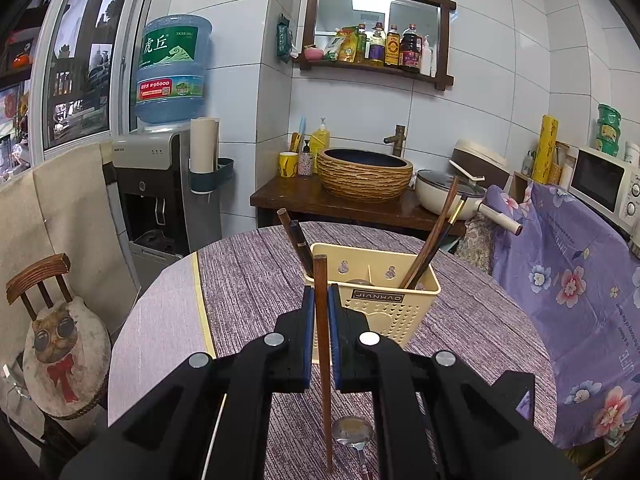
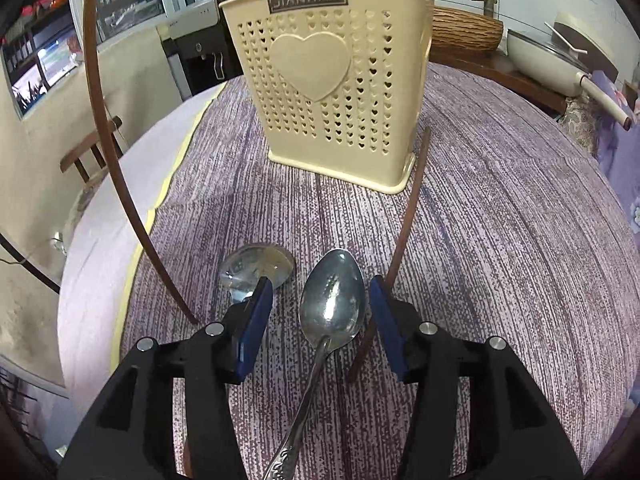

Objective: Organize utensils
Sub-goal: 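Open the right gripper to drop its chopstick into the cream holder, then grasp a metal spoon with the right gripper while the left gripper holds its chopstick above the holder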

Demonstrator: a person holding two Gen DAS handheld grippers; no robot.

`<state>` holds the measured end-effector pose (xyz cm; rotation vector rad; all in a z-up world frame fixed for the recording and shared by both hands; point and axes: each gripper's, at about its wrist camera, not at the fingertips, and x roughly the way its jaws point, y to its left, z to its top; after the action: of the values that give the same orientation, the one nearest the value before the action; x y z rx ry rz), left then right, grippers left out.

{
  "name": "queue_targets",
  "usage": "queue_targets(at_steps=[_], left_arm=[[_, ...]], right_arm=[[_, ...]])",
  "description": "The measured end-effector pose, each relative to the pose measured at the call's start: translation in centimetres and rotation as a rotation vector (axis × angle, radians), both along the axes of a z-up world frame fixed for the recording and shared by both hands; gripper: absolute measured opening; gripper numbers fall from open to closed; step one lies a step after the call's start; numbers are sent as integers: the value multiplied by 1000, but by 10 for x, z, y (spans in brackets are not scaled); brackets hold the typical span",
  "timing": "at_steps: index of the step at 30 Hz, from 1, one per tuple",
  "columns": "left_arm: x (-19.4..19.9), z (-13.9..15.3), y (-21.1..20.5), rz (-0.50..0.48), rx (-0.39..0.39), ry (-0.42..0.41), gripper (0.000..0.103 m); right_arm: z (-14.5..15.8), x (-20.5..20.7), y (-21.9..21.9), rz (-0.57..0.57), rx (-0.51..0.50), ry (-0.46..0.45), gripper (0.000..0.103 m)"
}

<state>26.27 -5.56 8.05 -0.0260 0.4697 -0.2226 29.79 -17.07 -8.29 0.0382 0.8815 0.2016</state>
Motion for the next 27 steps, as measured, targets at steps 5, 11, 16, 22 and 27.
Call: queue_targets(at_steps=[5,11,16,22,27], left_arm=[[0,0,2,-1,-3,1,8],[0,0,1,-3,-1,1,8],[0,0,1,-2,-1,1,8],[1,0,1,-1,-2,2,8],[1,-1,1,-1,-5,3,8]], right_arm=[[-6,2,2,-14,-42,12,50],[-9,4,10,-7,-133,-7,44],[-9,6,7,-18,-146,-16,39],[1,3,-7,-26,-44,-30,39],[30,-7,-28,-13,95,-80,39]])
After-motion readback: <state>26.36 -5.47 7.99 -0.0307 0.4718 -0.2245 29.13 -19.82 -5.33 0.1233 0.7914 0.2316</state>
